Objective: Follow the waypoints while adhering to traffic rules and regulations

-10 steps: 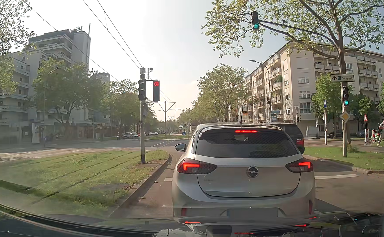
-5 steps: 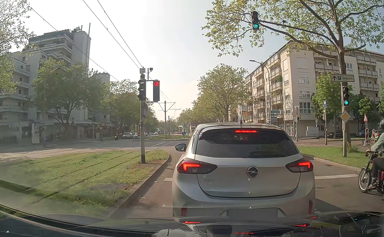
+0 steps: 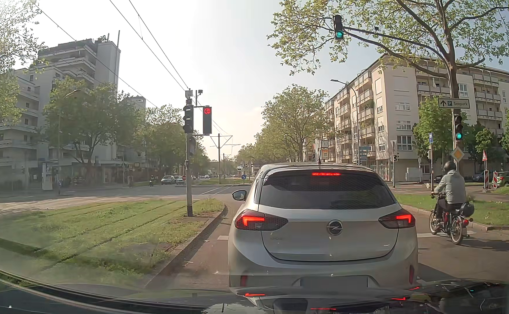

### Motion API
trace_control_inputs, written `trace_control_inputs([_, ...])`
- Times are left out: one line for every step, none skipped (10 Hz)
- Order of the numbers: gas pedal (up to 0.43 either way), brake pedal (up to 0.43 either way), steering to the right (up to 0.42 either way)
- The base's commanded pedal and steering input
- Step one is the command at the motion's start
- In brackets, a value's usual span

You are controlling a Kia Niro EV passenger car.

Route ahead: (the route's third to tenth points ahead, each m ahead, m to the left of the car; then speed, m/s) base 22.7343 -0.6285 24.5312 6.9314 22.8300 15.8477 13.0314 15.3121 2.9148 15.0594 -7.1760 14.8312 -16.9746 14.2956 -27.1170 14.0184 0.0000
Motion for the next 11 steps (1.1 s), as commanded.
trace_control_inputs([0.0, 0.238, 0.0])
trace_control_inputs([0.0, 0.232, 0.0])
trace_control_inputs([0.0, 0.238, 0.0])
trace_control_inputs([0.0, 0.238, 0.0])
trace_control_inputs([0.0, 0.238, 0.0])
trace_control_inputs([0.0, 0.238, 0.0])
trace_control_inputs([0.0, 0.238, 0.0])
trace_control_inputs([0.0, 0.238, 0.0])
trace_control_inputs([0.0, 0.238, 0.0])
trace_control_inputs([0.0, 0.238, 0.0])
trace_control_inputs([0.0, 0.238, 0.001])
